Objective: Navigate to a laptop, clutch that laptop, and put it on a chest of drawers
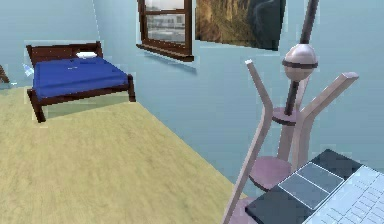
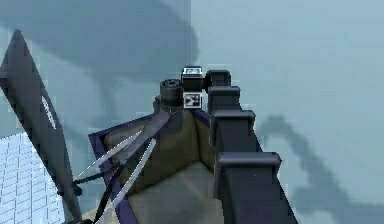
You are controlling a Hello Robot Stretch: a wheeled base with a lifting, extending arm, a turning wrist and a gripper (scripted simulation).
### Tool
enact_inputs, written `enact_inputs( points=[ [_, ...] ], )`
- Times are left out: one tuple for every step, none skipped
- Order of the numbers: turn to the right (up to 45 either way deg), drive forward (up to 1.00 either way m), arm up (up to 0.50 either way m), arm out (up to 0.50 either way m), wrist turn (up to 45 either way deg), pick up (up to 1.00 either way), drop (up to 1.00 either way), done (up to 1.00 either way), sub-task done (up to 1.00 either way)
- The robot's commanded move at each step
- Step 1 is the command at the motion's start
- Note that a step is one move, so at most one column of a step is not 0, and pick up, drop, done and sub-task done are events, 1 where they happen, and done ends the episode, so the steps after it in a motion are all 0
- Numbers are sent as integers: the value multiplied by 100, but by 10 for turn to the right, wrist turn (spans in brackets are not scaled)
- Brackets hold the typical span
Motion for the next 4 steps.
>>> enact_inputs(
  points=[
    [0, 0, 0, -22, 0, 0, 0, 0, 0],
    [-450, 0, 0, 0, 0, 0, 0, 0, 0],
    [-450, 0, 0, 0, 0, 0, 0, 0, 0],
    [-450, 0, 0, 0, 0, 0, 0, 0, 0]
  ],
)
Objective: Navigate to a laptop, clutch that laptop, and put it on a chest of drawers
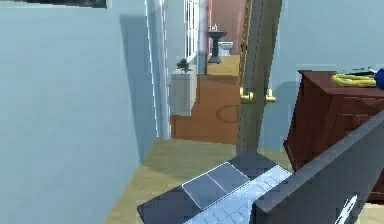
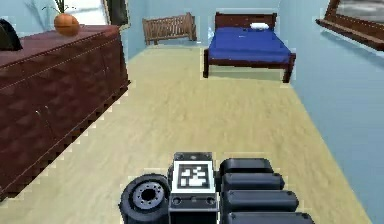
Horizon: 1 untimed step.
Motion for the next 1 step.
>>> enact_inputs(
  points=[
    [-90, 0, 0, 0, 0, 0, 0, 0, 0]
  ],
)
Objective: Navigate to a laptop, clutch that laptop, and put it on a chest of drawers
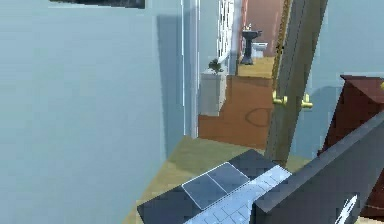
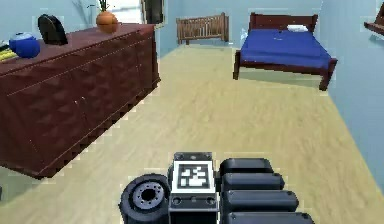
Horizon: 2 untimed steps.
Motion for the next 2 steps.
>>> enact_inputs(
  points=[
    [0, 100, 0, 0, 0, 0, 0, 0, 0],
    [-60, 0, 0, 0, 0, 0, 0, 0, 0]
  ],
)
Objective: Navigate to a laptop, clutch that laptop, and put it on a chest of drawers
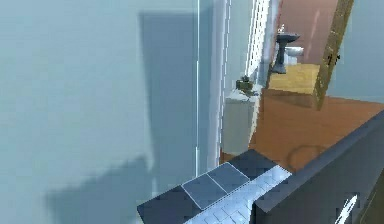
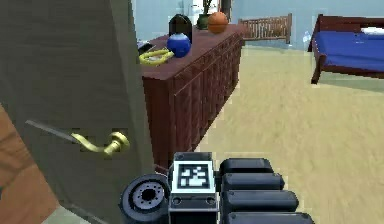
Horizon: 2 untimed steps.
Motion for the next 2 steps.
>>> enact_inputs(
  points=[
    [0, 25, 0, 0, 0, 0, 0, 0, 0],
    [210, 0, 0, 0, 0, 0, 0, 0, 0]
  ],
)
